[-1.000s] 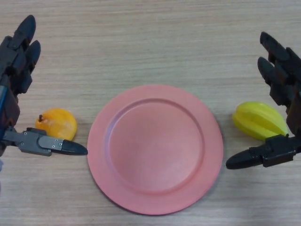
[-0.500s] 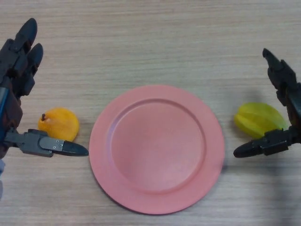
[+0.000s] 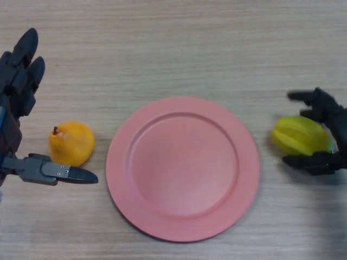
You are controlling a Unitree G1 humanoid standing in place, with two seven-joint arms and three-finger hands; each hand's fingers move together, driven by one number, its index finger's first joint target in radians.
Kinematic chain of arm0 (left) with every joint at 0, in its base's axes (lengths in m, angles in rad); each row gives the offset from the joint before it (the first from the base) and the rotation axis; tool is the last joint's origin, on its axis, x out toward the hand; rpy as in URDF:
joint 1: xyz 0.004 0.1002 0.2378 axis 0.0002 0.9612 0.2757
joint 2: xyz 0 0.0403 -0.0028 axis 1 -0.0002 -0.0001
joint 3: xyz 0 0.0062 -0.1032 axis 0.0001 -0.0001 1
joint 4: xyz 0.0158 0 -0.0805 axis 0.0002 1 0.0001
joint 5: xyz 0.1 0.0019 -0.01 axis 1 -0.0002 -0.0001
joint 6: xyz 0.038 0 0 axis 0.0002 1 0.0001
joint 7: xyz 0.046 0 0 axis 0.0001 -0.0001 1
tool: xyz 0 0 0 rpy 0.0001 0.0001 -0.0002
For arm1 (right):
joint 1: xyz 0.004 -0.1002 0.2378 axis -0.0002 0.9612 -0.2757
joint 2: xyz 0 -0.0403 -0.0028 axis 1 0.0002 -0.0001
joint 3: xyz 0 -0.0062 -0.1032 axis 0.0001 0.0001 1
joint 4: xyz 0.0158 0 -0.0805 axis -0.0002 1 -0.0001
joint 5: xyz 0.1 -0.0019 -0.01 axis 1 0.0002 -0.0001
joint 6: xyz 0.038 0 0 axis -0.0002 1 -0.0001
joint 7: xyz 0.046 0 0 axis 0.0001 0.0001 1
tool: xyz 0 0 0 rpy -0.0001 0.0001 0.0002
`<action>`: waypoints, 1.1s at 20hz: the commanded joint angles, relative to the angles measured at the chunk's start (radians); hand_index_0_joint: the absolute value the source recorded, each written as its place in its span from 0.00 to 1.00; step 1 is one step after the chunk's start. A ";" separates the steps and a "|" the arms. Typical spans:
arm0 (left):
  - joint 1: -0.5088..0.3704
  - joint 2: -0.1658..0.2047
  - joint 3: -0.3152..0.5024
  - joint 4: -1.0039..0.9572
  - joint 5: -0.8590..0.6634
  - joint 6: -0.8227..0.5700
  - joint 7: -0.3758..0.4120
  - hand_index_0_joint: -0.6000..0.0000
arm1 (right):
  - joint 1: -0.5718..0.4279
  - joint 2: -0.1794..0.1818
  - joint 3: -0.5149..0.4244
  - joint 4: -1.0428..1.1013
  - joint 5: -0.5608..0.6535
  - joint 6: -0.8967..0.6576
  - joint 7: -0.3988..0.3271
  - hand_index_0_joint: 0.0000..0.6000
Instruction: Pick up the yellow starfruit and place it on the plate
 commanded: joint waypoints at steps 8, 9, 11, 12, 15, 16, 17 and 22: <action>-0.034 0.038 0.070 -0.057 -0.019 -0.073 0.026 1.00 | 0.000 0.026 -0.029 -0.437 0.172 0.119 0.065 1.00; -0.035 0.038 0.070 -0.057 -0.023 -0.072 0.025 1.00 | 0.009 0.043 -0.021 -0.492 0.204 0.165 0.086 1.00; -0.041 0.039 0.066 -0.051 -0.022 -0.076 0.029 1.00 | 0.036 0.086 0.034 -0.622 0.230 0.249 0.113 1.00; -0.046 0.042 0.066 -0.045 -0.018 -0.076 0.034 1.00 | 0.056 0.122 0.075 -0.709 0.263 0.316 0.134 1.00; -0.047 0.041 0.063 -0.036 -0.010 -0.087 0.044 1.00 | 0.092 0.160 0.179 -0.776 0.255 0.342 0.126 1.00; -0.046 0.041 0.065 -0.036 -0.016 -0.085 0.045 1.00 | 0.106 0.165 0.236 -0.757 0.255 0.342 0.101 1.00; -0.046 0.041 0.064 -0.037 -0.017 -0.083 0.046 1.00 | 0.114 0.166 0.261 -0.743 0.256 0.338 0.092 1.00; -0.026 0.039 0.076 -0.054 -0.005 -0.068 0.013 1.00 | 0.147 0.168 0.377 -0.684 0.295 0.438 -0.038 0.92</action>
